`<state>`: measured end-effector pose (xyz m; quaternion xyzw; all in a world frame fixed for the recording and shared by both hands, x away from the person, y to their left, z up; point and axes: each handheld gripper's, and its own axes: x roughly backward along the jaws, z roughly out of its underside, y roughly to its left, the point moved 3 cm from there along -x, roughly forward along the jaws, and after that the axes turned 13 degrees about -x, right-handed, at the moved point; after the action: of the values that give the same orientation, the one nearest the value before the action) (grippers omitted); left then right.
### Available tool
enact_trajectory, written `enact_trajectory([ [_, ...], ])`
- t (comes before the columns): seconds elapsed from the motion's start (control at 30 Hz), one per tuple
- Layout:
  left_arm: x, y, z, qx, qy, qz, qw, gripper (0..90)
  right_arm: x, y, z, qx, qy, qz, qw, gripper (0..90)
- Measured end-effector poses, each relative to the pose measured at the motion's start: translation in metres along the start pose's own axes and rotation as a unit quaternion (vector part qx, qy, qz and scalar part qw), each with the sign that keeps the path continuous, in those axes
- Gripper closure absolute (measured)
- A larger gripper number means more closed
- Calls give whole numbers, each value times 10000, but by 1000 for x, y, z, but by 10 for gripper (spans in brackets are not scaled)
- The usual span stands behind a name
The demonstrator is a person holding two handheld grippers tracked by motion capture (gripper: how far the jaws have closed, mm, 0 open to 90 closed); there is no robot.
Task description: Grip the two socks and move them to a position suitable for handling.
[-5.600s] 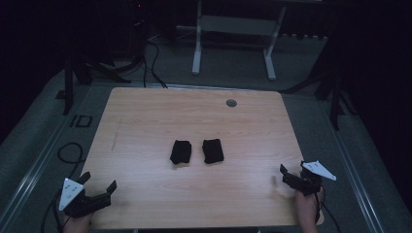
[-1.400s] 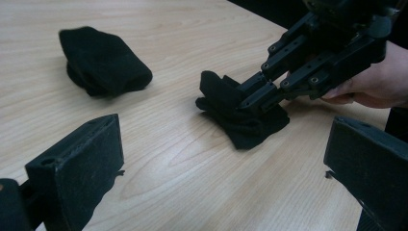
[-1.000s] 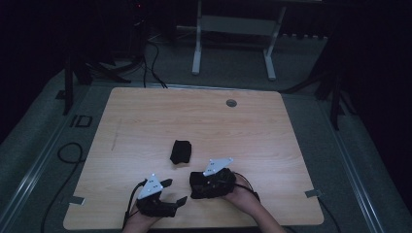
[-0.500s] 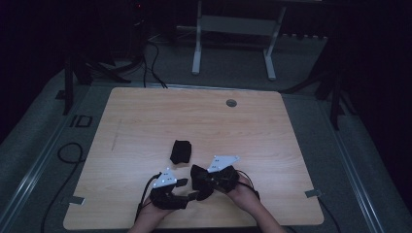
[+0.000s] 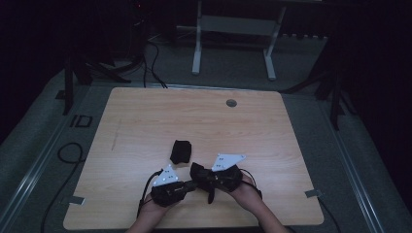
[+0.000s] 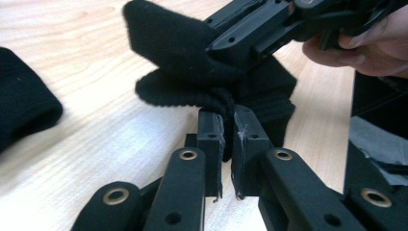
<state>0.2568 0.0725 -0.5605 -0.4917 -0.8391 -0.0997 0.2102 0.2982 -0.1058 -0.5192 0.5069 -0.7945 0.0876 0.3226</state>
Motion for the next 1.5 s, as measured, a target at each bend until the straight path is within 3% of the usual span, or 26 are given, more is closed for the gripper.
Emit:
enact_trajectory([
  [0.23,7,1,-4,-34,-137,-24,9999,843,10,-2,-4,-44,-150,-108,9998,851],
  [0.27,9,1,-4,-64,-71,-137,9999,843,12,-2,-5,-74,-153,-128,9998,854],
  [0.43,13,3,-5,48,-156,-76,9998,843,18,-5,-6,-101,-229,-126,9996,857],
  [0.57,19,1,-8,-60,-136,-241,9996,844,24,-5,-7,-59,-292,-152,9994,859],
  [0.63,20,1,-8,-9,-154,-204,9997,844,28,-7,-8,-126,-357,-247,9990,870],
  [0.67,24,1,-8,-137,-27,-413,9990,845,30,-8,-8,-124,-441,-76,9989,873],
  [0.7,24,1,-8,-137,-27,-413,9990,845,30,-8,-8,-124,-441,-76,9989,873],
  [0.73,29,4,-5,-19,-52,-357,9993,845,42,-18,-9,-306,-602,-42,9977,873],
  [0.8,32,5,-4,9,-37,-438,9990,848,47,-22,-9,-370,-729,-2,9967,873],
  [0.83,38,6,-2,13,10,-473,9989,848,64,-30,-8,-488,-945,8,9943,873],
  [1.03,55,13,2,103,61,-626,9980,848,92,-44,5,-701,-1167,-35,9907,869],
  [1.17,60,13,6,97,136,-641,9978,848,98,-49,20,-779,-1136,18,9905,865],
  [1.23,57,11,11,90,288,-583,9978,848,94,-56,42,-980,-953,-33,9906,863],
  [1.4,36,9,27,242,767,-231,9965,847,76,-67,74,-1237,-501,3,9911,856],
  [1.43,36,9,27,242,767,-231,9965,846,73,-69,79,-1285,-461,31,9906,849],
  [1.5,26,10,35,302,963,-131,9948,845,69,-75,87,-1416,-303,22,9895,798],
])
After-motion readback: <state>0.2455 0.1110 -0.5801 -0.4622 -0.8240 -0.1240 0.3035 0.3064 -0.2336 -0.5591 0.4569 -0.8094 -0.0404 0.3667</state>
